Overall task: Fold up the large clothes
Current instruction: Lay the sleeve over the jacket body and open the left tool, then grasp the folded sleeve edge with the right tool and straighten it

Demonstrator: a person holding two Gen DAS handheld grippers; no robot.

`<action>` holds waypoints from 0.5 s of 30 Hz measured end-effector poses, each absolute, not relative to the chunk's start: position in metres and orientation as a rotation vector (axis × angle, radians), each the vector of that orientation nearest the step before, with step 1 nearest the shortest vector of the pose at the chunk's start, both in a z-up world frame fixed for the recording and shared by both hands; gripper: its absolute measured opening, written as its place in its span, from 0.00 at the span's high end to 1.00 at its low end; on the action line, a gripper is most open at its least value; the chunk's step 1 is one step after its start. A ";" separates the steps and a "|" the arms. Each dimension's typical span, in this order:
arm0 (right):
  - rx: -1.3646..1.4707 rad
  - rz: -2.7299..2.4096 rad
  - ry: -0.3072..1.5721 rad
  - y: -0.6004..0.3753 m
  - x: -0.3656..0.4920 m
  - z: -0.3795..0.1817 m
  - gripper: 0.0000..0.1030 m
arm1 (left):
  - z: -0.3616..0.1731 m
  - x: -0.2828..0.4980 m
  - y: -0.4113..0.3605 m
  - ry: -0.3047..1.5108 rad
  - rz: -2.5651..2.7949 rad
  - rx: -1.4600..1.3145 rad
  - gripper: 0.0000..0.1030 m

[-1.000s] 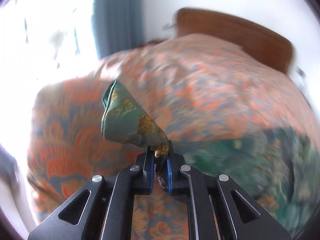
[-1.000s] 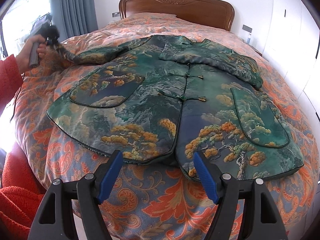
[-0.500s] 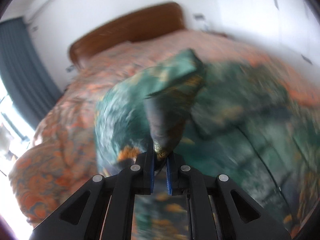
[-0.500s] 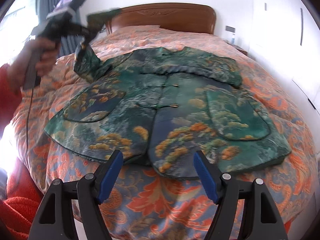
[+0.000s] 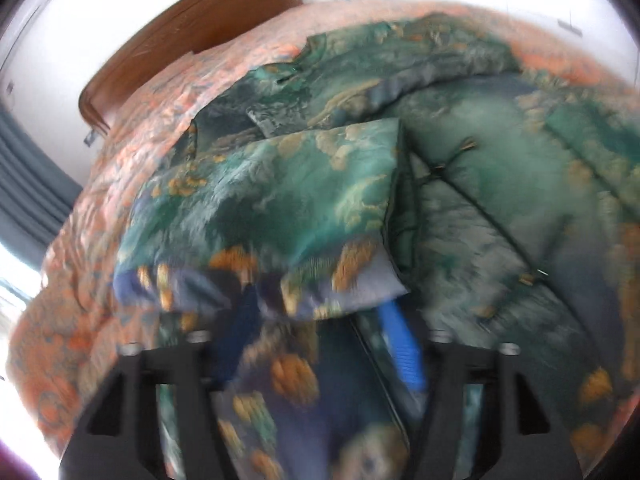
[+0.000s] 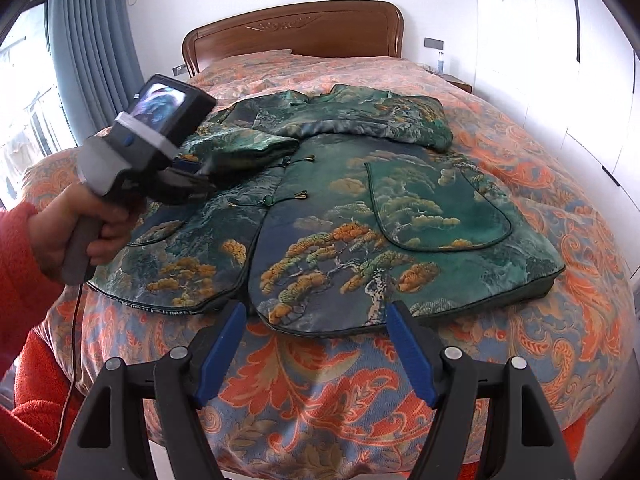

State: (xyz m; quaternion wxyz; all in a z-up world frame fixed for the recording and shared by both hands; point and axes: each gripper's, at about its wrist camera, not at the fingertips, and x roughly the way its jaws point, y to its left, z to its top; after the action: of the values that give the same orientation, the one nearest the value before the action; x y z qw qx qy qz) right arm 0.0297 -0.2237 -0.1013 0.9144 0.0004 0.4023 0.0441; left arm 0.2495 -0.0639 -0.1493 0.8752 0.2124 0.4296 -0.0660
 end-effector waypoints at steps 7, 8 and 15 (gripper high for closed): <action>-0.010 0.089 0.819 -0.224 0.031 -0.101 0.27 | -0.128 0.173 -0.020 0.903 -0.118 0.222 0.24; -0.017 0.094 0.816 -0.224 0.034 -0.100 0.27 | -0.126 0.171 -0.010 0.893 -0.097 0.206 0.23; 0.158 0.273 0.799 -0.216 0.110 -0.065 0.27 | -0.107 0.139 0.043 0.827 0.038 0.075 0.22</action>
State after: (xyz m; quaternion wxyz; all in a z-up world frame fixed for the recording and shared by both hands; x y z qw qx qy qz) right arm 0.1099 -0.2159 -0.0650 0.9092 0.0764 0.3872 0.1325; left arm 0.1392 0.0426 -0.1072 0.9148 0.0366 0.4018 0.0183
